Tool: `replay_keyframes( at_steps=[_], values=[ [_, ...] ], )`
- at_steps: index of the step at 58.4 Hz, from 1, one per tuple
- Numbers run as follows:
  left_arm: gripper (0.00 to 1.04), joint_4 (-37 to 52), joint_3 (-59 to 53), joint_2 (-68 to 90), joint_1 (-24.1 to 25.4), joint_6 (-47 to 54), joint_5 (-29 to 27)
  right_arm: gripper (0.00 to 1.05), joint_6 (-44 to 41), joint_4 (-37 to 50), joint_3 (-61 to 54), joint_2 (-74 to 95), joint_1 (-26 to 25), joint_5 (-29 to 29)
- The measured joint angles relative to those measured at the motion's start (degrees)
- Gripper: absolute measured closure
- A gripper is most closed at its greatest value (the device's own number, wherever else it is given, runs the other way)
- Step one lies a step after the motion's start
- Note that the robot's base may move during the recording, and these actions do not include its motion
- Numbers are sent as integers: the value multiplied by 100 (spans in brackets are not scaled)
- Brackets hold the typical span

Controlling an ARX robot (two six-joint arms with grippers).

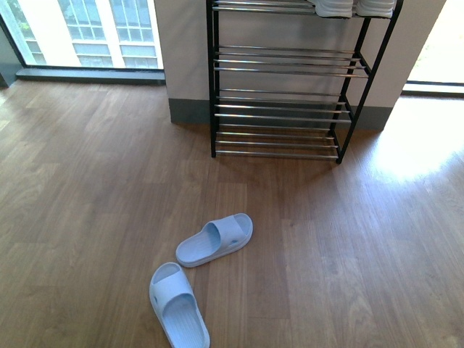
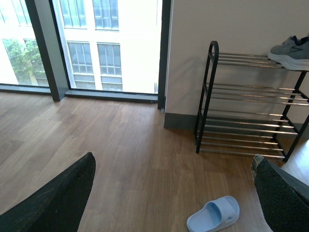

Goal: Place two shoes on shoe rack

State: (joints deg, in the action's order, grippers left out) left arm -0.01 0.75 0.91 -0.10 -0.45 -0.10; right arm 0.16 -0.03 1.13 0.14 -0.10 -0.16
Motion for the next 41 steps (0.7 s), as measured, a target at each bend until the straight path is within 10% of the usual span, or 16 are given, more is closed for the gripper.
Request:
replay_keyframes(
  at_steps=[41],
  values=[
    [9, -2, 2, 0, 0, 0, 9, 9, 0, 0, 0, 4, 0, 15]
  ],
)
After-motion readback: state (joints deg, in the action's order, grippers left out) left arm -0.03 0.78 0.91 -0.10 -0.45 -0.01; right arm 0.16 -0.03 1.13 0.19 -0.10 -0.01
